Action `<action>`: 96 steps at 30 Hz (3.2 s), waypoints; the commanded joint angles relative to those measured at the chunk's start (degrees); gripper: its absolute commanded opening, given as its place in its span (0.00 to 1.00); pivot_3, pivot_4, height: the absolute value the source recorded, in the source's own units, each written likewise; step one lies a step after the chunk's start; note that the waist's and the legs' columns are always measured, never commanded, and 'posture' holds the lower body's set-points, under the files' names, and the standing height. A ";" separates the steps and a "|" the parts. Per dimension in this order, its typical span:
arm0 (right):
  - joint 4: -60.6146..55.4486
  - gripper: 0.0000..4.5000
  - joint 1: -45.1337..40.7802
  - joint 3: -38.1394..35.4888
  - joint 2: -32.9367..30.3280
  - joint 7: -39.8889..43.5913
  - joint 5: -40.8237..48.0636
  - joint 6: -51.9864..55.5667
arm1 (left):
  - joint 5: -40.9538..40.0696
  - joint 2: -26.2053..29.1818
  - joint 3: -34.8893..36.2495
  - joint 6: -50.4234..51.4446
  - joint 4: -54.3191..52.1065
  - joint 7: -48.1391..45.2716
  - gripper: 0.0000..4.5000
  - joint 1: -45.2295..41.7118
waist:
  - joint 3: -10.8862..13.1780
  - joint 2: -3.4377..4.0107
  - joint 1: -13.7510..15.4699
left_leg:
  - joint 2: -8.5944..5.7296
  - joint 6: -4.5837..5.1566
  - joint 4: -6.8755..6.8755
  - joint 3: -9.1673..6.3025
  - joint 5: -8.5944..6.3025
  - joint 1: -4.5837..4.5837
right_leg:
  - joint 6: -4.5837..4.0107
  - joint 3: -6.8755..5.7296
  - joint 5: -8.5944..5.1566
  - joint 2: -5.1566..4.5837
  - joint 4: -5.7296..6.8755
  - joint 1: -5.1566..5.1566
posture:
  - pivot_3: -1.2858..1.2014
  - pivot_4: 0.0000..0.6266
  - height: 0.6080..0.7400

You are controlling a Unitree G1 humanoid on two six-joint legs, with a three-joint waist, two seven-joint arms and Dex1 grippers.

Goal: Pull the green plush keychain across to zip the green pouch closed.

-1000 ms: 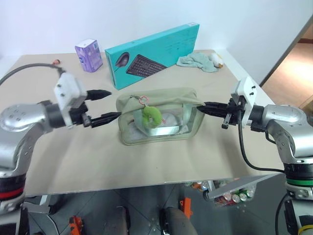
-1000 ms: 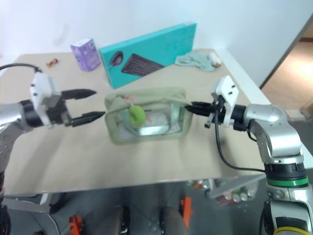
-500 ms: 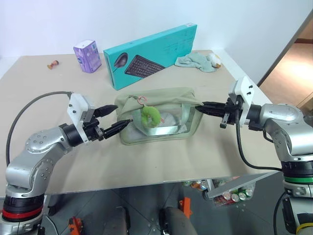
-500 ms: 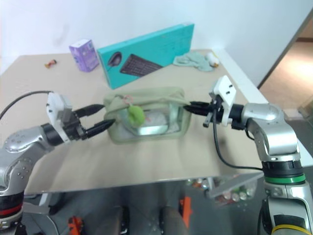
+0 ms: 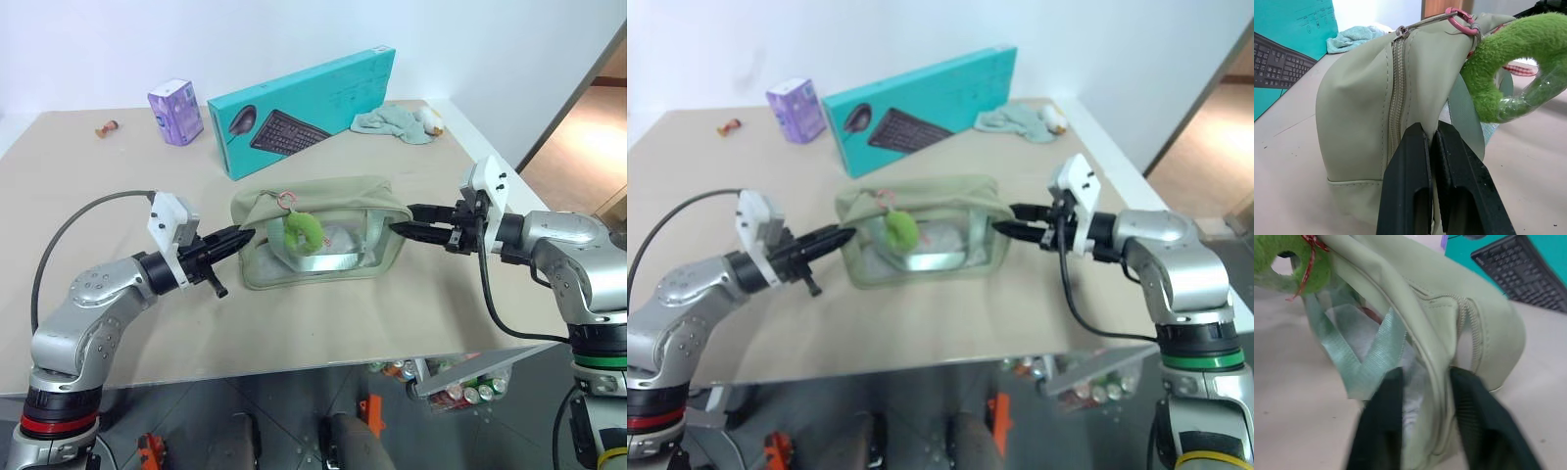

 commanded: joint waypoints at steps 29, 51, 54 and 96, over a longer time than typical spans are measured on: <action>-28.63 1.00 -1.99 -0.96 19.26 -42.15 22.00 29.08 | 2.24 -1.43 -3.02 -2.52 -0.41 1.42 0.00 -1.64 | -0.11 -0.21 0.08 | -0.16 0.13 0.02 -0.19 0.06 -0.19 | 0.14 0.23 0.07 -0.02 -0.08 -0.08 | 0.52 0.24 1.00; -23.69 0.12 -13.09 2.04 6.09 -25.25 18.37 21.64 | 3.04 -3.54 -5.48 -2.85 1.69 2.03 0.00 -3.96 | -0.10 -0.20 0.04 | -0.16 0.17 -0.04 -0.18 0.08 -0.19 | 0.11 0.30 0.06 -0.02 -0.10 -0.15 | 0.52 0.24 1.00; -18.95 0.12 -17.13 4.29 3.20 -18.84 14.94 17.24 | 3.21 -3.63 -5.75 -3.16 2.02 1.88 0.00 -4.01 | -0.10 -0.20 0.05 | -0.17 0.17 -0.08 -0.18 0.08 -0.19 | 0.07 0.28 0.03 -0.02 -0.13 -0.15 | 0.52 0.24 1.00; 19.89 0.26 -28.74 5.85 4.47 4.48 -11.36 -17.84 | 5.48 -6.82 -8.44 -2.48 1.82 7.54 0.00 -5.32 | -0.09 -0.21 0.07 | -0.21 0.17 -0.18 -0.06 0.06 -0.27 | 0.14 0.27 0.02 -0.01 -0.17 -0.17 | 0.52 0.24 1.00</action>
